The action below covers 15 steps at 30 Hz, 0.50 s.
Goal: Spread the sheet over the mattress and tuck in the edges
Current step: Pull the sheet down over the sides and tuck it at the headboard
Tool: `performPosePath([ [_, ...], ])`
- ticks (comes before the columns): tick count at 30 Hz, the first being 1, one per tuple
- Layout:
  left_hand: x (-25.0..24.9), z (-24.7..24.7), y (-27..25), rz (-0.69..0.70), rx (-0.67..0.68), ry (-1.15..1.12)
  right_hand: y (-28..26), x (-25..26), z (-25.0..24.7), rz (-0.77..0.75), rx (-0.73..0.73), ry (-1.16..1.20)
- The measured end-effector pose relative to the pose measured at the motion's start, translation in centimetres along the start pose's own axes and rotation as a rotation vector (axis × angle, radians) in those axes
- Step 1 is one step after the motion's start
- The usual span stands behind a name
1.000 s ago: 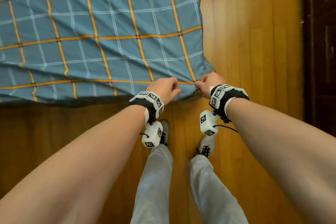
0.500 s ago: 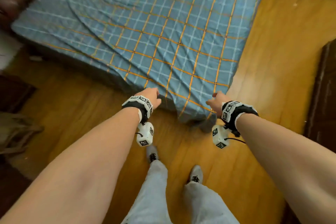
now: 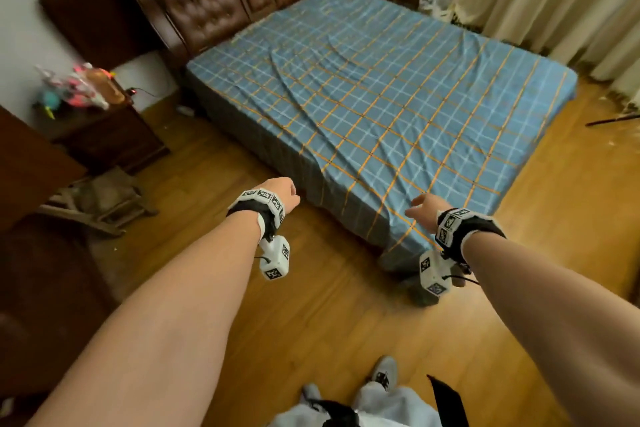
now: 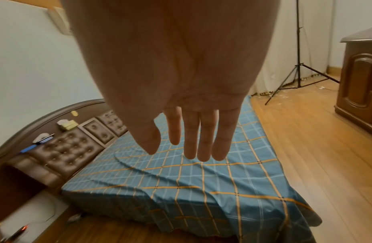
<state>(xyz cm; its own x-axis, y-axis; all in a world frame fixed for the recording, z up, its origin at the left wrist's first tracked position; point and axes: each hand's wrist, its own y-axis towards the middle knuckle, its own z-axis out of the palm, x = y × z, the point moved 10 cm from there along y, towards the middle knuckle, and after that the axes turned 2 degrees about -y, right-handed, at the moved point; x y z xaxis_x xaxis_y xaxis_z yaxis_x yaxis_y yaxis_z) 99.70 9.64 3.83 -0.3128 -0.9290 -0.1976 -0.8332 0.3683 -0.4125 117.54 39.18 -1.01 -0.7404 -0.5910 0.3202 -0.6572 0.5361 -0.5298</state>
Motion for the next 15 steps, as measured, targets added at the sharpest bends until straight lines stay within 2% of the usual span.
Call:
performPosePath([
  [3,5.0,0.1,-2.1,-0.03,-0.013,-0.033,-3.0,2.2,2.1,-0.027,-0.016,-0.061],
  [7,9.3,1.2,-4.1,-0.056,-0.015,-0.076,-6.0,1.3,4.8,-0.028,-0.029,-0.119],
  [11,10.7,2.4,-5.0,-0.055,-0.009,-0.109,-8.1,-0.6,5.6,0.024,0.004,-0.148],
  [15,9.4,2.9,-4.9,-0.016,-0.018,-0.13,-8.8,-1.7,4.2,0.042,-0.061,-0.14],
])
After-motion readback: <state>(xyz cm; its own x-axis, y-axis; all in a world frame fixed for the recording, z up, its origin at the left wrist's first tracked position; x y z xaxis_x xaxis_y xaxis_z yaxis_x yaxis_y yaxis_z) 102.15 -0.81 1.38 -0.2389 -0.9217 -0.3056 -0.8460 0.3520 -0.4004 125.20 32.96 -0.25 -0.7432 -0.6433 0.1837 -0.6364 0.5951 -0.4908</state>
